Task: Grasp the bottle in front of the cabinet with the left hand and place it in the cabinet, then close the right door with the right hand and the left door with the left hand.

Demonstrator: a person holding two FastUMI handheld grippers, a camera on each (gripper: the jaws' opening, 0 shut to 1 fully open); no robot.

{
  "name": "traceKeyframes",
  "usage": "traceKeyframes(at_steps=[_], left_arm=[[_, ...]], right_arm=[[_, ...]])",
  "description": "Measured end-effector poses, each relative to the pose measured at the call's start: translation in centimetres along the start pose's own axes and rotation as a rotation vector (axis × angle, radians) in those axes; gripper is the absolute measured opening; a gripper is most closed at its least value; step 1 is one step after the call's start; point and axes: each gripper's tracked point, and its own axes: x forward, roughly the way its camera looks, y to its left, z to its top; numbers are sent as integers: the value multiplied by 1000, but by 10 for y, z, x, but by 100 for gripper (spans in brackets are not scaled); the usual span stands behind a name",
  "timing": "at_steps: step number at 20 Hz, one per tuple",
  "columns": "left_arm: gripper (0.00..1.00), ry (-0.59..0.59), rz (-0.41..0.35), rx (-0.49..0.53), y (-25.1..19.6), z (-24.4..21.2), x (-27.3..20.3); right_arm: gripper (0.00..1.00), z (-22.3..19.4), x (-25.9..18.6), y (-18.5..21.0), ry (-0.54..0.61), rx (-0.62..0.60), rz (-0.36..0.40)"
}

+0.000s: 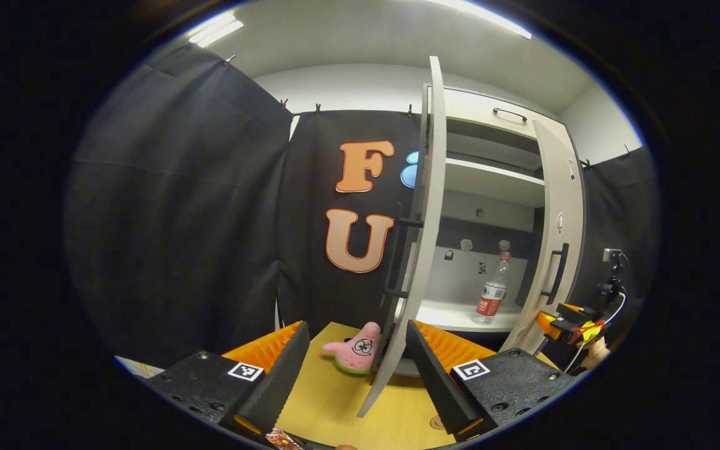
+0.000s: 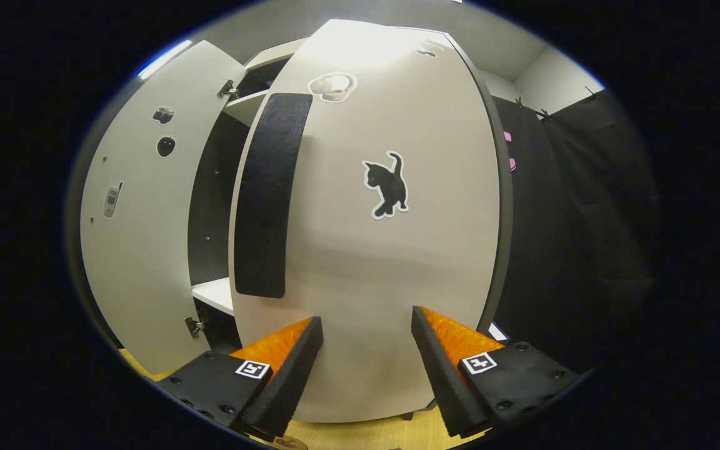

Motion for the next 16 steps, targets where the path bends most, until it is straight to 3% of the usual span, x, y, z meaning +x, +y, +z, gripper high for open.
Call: traceKeyframes(at_steps=[8, 16], left_arm=[[95, 31, 16, -15, 35, -30, 38], [95, 78, -57, -15, 30, -58, 87]], right_arm=[[95, 0, 2, 0, 20, -10, 0], [96, 5, -25, -25, 76, -1, -22]])
